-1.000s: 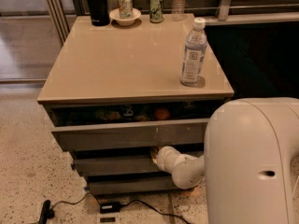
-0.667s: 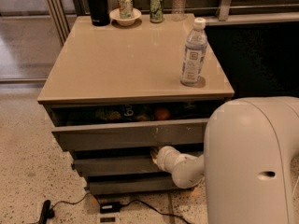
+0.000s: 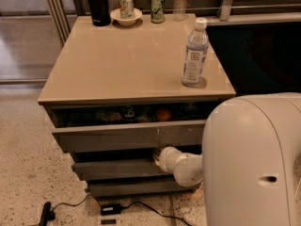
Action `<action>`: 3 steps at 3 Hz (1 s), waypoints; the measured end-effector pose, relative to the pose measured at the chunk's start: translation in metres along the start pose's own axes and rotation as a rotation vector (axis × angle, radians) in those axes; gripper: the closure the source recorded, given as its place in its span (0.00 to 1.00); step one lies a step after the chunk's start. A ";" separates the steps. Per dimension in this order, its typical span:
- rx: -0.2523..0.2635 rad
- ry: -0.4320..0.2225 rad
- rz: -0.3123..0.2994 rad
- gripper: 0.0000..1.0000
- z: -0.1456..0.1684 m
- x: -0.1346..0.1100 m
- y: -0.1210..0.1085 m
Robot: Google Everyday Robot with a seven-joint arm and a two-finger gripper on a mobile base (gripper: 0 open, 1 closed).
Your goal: Open middle drawer
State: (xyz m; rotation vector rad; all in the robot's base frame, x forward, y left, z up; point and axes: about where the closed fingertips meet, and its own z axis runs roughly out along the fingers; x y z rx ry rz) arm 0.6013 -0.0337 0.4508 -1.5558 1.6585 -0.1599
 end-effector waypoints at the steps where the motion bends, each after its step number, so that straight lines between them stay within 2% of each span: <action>1: -0.031 0.017 -0.010 1.00 -0.004 0.002 0.002; 3: -0.116 0.050 -0.024 1.00 -0.010 0.006 0.008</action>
Offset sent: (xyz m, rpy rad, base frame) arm -0.0121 -0.0129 0.0018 -0.0753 0.0995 0.0345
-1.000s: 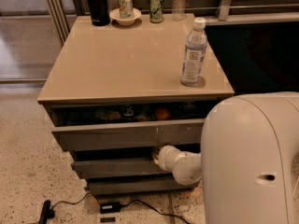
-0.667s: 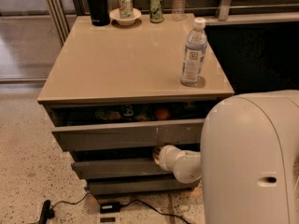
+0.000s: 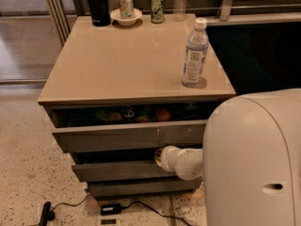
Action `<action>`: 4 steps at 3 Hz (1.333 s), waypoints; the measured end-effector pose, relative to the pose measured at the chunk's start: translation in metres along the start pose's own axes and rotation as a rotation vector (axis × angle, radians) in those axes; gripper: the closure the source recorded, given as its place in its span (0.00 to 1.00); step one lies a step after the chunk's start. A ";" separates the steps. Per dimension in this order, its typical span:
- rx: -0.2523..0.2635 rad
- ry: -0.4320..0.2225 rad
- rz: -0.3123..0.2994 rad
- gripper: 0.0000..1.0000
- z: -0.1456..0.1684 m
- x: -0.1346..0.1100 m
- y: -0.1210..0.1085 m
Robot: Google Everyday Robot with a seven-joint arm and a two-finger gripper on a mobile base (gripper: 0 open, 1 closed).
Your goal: Open middle drawer
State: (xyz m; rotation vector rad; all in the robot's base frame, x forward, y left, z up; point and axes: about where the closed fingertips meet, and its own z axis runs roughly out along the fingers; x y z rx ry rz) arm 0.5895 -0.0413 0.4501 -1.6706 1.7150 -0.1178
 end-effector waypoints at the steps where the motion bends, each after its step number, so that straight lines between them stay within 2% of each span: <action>1: -0.061 0.009 -0.006 1.00 0.002 -0.001 0.007; 2: -0.065 0.010 -0.006 1.00 0.000 -0.002 0.006; 3: -0.110 0.019 -0.010 1.00 0.001 -0.002 0.013; 4: -0.149 0.028 -0.010 0.86 0.001 -0.001 0.017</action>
Offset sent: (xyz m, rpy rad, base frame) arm -0.0140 0.0015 -0.0107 -0.0547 0.1571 0.0649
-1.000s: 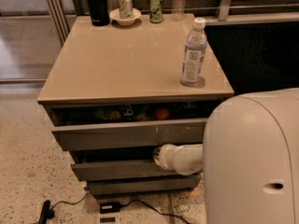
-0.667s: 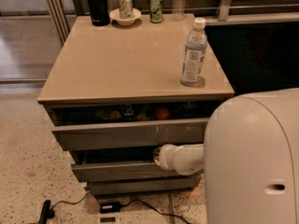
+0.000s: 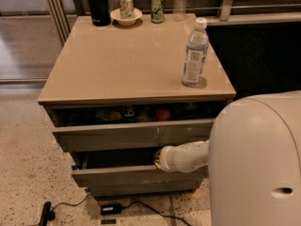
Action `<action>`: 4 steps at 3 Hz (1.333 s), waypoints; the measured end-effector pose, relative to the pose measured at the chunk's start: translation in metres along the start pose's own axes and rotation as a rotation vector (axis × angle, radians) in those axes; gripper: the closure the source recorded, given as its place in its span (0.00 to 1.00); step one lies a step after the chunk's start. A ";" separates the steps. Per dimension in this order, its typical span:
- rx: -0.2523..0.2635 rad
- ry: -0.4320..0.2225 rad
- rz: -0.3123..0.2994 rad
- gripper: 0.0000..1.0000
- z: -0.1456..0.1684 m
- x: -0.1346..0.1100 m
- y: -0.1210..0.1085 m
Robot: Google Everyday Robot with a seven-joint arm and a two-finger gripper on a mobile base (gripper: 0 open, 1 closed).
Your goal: Open middle drawer
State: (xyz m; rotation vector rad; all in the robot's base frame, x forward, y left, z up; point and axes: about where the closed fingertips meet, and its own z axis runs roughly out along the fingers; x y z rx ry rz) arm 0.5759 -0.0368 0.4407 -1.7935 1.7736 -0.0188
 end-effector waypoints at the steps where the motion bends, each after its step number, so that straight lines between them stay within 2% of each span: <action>1: -0.025 0.004 -0.001 0.62 0.000 -0.001 0.003; 3: -0.026 0.004 -0.001 0.16 0.000 -0.001 0.003; 4: -0.026 0.004 -0.001 0.00 0.000 -0.001 0.003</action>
Offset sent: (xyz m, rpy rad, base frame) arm -0.0020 0.0008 -0.0010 -0.0060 0.0207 0.0082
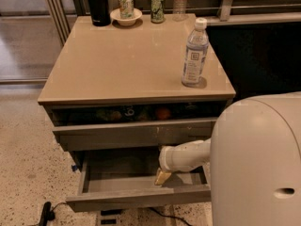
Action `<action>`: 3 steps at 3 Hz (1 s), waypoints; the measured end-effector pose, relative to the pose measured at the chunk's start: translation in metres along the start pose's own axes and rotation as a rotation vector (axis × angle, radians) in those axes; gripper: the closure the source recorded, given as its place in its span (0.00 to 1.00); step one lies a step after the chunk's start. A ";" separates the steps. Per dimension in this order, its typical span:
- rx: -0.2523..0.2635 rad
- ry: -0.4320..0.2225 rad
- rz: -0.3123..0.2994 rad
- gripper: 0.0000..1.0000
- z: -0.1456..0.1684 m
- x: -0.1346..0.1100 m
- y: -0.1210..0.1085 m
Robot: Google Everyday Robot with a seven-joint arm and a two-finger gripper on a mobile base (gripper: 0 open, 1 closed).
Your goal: Open middle drawer
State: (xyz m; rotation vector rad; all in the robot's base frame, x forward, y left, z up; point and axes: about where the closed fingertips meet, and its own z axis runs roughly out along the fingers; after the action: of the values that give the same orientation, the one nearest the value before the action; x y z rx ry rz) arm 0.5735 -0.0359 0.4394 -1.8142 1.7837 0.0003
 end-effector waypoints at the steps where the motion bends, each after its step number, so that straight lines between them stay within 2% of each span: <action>1: 0.000 0.000 0.000 0.00 0.000 0.000 0.000; 2: 0.000 0.000 0.000 0.16 0.000 0.000 0.000; 3: 0.000 0.000 0.000 0.39 0.000 0.000 0.000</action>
Offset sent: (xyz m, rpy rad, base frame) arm 0.0000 0.0000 0.0000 0.0000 0.0000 0.0000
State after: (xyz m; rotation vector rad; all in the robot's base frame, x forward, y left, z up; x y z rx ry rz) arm 0.5734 -0.0359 0.4394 -1.8143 1.7837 0.0004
